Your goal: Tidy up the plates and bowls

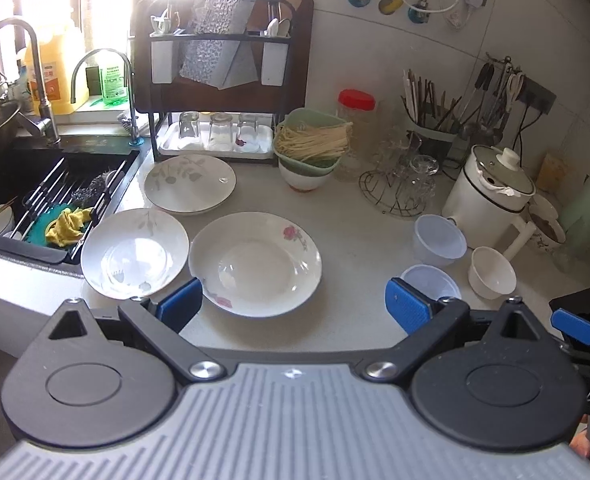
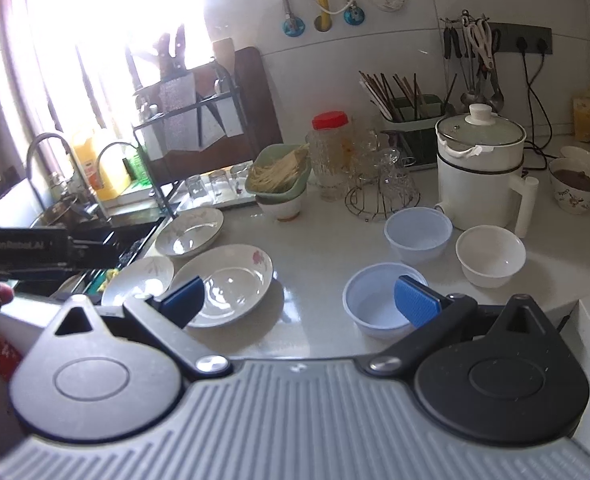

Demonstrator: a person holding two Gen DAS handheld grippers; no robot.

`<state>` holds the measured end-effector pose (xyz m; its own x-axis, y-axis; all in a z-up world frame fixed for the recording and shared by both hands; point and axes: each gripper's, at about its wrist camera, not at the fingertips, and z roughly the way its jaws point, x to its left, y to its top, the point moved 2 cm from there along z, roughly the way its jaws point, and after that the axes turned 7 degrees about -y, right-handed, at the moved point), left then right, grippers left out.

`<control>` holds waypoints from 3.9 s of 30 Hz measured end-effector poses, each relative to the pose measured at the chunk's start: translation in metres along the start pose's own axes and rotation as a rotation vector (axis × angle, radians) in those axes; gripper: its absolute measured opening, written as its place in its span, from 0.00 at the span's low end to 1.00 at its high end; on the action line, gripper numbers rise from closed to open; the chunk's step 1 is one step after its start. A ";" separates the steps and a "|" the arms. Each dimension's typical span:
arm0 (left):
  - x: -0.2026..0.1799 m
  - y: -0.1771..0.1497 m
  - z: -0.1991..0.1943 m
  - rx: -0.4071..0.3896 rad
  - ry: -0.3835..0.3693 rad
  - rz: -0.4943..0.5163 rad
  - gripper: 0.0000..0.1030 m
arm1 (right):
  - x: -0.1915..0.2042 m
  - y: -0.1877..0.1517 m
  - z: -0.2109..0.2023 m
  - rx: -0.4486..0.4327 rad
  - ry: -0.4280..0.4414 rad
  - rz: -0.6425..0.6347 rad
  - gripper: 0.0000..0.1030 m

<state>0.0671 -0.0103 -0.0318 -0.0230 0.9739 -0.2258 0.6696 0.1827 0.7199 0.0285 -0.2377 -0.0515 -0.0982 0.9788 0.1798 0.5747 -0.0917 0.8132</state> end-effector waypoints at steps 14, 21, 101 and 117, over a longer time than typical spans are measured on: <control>0.091 0.046 0.033 0.024 -0.018 0.036 0.97 | 0.080 0.009 0.052 0.032 -0.010 -0.003 0.97; 0.148 0.048 0.050 0.049 -0.002 0.040 0.97 | 0.125 0.003 0.079 0.075 0.014 -0.040 0.96; 0.386 0.092 0.214 0.338 -0.398 -0.082 0.35 | 0.257 -0.024 0.252 0.521 0.061 0.169 0.14; 0.288 0.107 0.237 0.362 -0.460 0.036 0.35 | 0.178 -0.006 0.237 0.465 0.005 0.175 0.14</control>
<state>0.3077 0.2581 -0.1753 0.2744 0.8054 -0.5253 0.8771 0.0143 0.4801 0.1998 -0.0195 -0.1557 0.0287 0.9550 0.2953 0.8842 -0.1621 0.4380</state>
